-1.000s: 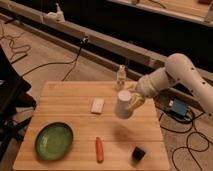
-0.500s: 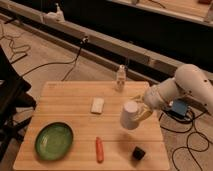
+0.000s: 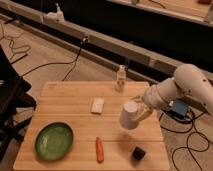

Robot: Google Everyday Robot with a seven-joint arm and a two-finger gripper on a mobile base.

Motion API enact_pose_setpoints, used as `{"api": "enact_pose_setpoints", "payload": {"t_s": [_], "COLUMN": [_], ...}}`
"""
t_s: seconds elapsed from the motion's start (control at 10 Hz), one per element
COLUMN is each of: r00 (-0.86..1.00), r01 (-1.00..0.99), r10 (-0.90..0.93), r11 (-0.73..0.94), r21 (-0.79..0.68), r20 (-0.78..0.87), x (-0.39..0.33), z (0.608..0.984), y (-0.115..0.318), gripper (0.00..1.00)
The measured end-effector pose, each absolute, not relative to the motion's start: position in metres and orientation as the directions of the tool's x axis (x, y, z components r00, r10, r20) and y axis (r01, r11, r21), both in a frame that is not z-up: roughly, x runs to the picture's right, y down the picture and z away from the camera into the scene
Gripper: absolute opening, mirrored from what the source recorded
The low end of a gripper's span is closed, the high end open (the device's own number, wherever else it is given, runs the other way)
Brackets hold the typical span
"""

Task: Place the ceramic cup over the eraser

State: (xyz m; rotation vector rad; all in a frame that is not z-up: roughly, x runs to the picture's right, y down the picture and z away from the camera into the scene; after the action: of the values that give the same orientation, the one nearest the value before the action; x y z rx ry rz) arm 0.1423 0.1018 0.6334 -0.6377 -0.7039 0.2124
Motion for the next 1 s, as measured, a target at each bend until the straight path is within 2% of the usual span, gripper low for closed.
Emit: {"api": "enact_pose_setpoints", "payload": {"t_s": [1.0], "r00": [0.718], "r01": [-0.088], "r10": [0.491], "r11": [0.767], "r21": [-0.636], "r20": [0.493], "x": [0.181], "z": [0.583], "y": [0.167], "gripper": [0.0]}}
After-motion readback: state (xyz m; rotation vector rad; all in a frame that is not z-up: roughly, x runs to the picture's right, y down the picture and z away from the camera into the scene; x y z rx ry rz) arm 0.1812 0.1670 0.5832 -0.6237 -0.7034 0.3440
